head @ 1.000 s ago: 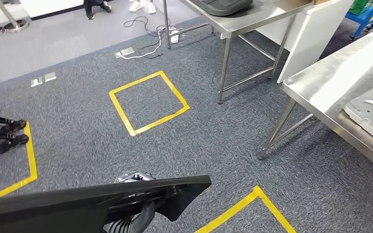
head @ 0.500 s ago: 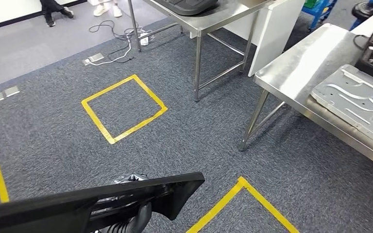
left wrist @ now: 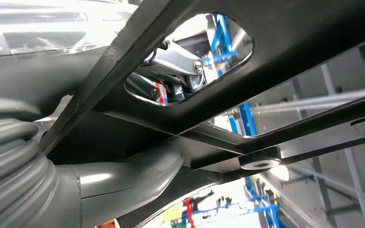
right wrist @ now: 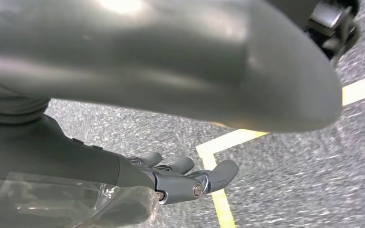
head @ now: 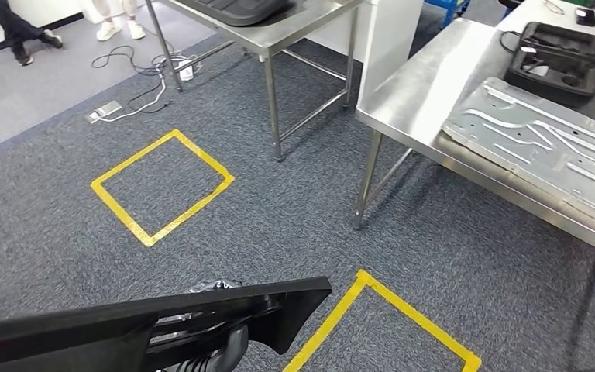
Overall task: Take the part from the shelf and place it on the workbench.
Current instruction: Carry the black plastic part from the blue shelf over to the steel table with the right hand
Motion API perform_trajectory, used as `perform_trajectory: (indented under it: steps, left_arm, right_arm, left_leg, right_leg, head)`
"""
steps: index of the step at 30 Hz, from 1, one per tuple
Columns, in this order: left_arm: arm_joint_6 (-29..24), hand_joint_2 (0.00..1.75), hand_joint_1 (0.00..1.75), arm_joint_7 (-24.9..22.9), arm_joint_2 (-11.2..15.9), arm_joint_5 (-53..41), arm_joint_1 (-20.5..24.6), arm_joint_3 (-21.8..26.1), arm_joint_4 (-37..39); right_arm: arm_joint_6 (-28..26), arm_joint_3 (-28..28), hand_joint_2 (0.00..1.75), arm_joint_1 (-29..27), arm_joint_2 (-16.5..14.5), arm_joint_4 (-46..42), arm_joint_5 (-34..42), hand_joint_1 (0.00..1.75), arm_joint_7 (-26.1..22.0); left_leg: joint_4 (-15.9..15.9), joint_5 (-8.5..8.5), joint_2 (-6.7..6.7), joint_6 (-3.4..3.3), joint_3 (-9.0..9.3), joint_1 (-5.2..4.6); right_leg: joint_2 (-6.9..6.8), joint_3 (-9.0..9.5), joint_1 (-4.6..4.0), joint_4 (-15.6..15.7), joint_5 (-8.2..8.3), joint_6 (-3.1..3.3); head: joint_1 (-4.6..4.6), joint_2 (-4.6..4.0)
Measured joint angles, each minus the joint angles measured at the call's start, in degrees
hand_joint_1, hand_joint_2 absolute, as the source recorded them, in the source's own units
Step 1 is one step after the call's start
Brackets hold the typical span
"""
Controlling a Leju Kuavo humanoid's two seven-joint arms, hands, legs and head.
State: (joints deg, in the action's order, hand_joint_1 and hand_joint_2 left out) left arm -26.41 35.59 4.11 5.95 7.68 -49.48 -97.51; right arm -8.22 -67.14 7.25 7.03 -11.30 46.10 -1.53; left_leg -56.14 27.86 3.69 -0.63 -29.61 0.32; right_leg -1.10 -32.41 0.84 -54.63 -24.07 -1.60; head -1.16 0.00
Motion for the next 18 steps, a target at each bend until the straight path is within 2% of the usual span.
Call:
perform_trajectory:
  steps: [2,3,4,5,6,7,9,11,13,14,15,16,17,18]
  left_arm:
    - [-0.1,1.75,1.75,0.1,0.0,0.0,-0.1,0.1,0.0]
    - [-0.2,1.75,1.75,0.1,0.0,0.0,-0.2,0.1,0.0]
    - [-0.2,1.75,1.75,0.1,0.0,0.0,-0.3,0.2,0.0]
    - [-0.3,1.75,1.75,0.0,0.0,0.0,-0.3,0.3,0.0]
    - [-0.3,1.75,1.75,0.0,0.0,0.0,-0.3,0.3,0.0]
    - [-0.3,1.75,1.75,0.0,0.0,0.0,-0.4,0.3,0.0]
    - [-0.4,1.75,1.75,0.0,0.0,-0.1,-0.3,0.4,0.0]
    - [-0.5,1.75,1.75,0.0,0.0,-0.3,-0.3,0.5,0.0]
    - [-0.6,1.75,1.75,0.0,0.0,-0.4,-0.3,0.5,0.0]
    - [-0.6,1.75,1.75,0.0,0.0,-0.4,-0.3,0.5,0.0]
    - [-0.6,1.75,1.75,0.0,0.0,-0.4,-0.2,0.5,0.0]
    - [-0.6,1.75,1.75,0.0,0.0,-0.5,-0.2,0.5,0.0]
    - [-0.6,1.75,1.75,0.0,0.0,-0.5,-0.3,0.5,0.0]
    - [-0.6,1.75,1.75,0.0,0.0,-0.5,-0.3,0.5,0.0]
  right_arm:
    - [-0.1,0.0,0.0,0.1,0.0,0.0,0.0,0.0,0.3]
    - [-0.1,0.0,0.0,0.1,0.0,0.0,0.0,0.0,0.4]
    - [-0.1,0.0,0.0,0.1,0.0,0.0,0.1,0.0,0.5]
    - [-0.1,0.0,0.0,0.1,0.0,0.0,0.1,0.0,0.5]
    - [-0.1,0.0,0.0,0.0,-0.1,0.0,0.1,0.0,0.5]
    - [-0.1,0.0,0.0,0.0,-0.1,0.0,0.1,0.0,0.5]
    - [0.0,0.0,0.0,0.0,-0.2,0.0,0.1,0.0,0.5]
    - [-0.1,0.0,0.0,0.1,-0.2,0.0,0.1,0.0,0.7]
    - [-0.1,0.0,0.0,-0.1,-0.2,0.0,0.1,0.0,1.1]
    - [-0.1,0.0,0.0,-0.3,-0.1,0.0,0.1,0.0,1.2]
    - [-0.1,0.0,0.0,-0.4,-0.1,0.0,0.1,0.0,1.2]
    - [0.0,0.0,0.0,-0.3,-0.1,0.0,0.1,0.0,1.1]
    - [0.0,0.0,0.0,-0.3,-0.1,0.0,0.1,0.0,0.9]
    - [0.0,0.0,0.0,-0.2,-0.1,0.0,0.1,0.0,0.6]
  left_leg:
    - [-7.6,4.04,-2.33,0.42,-3.36,0.17]
    - [-11.8,5.76,-2.8,0.49,-5.38,0.18]
    - [-14.8,6.6,-3.02,0.49,-6.85,0.17]
    - [-15.6,6.29,-3.13,0.41,-7.33,0.16]
    - [-13.8,4.79,-3.26,0.23,-6.53,0.16]
    - [-10.2,2.71,-3.64,-0.02,-4.88,0.14]
    - [-1.6,-0.87,-5.83,-0.7,-1.1,0.13]
    - [2.1,-1.87,-7.23,-1.13,0.33,-0.03]
    - [2.2,-2.06,-6.5,-1.47,0.38,-0.14]
    - [2.4,-2.26,-5.98,-1.8,0.53,-0.04]
    - [2.7,-2.49,-5.42,-2.16,0.69,0.11]
    - [2.9,-2.67,-4.76,-2.46,0.85,0.26]
    - [3.0,-2.75,-4.03,-2.66,0.87,0.24]
    - [2.9,-2.74,-3.33,-2.76,0.81,0.2]
  right_leg:
    - [1.09,-0.22,0.08,0.0,0.19,0.43]
    - [1.69,-0.33,0.03,0.0,0.26,0.55]
    - [2.36,-0.41,-0.02,0.0,0.3,0.61]
    - [3.02,-0.42,-0.06,0.0,0.34,0.63]
    - [3.73,-0.37,-0.07,0.0,0.37,0.61]
    - [4.4,-0.28,-0.08,0.0,0.4,0.57]
    - [5.67,-0.3,-0.09,-0.1,0.53,0.29]
    - [6.67,-0.68,-0.04,-0.1,0.75,-0.26]
    - [7.51,-0.98,0.02,0.0,1.0,-0.96]
    - [7.09,-1.17,-0.02,-0.3,0.78,-1.24]
    - [6.11,-1.67,-0.09,-1.4,0.01,-1.44]
    - [4.77,-2.76,-0.15,-3.8,-1.46,-1.58]
    - [3.27,-4.44,-0.12,-7.6,-3.45,-1.69]
    - [2.47,-6.43,-0.04,-11.9,-5.4,-1.84]
  head:
    - [0.11,0.0]
    - [0.14,0.0]
    - [0.15,0.0]
    - [0.16,0.0]
    - [0.16,0.0]
    - [0.16,0.0]
    - [0.16,0.0]
    - [0.16,0.0]
    - [0.15,0.0]
    - [0.11,0.0]
    - [0.0,0.0]
    - [-0.13,0.0]
    - [-0.25,0.0]
    - [-0.34,0.0]
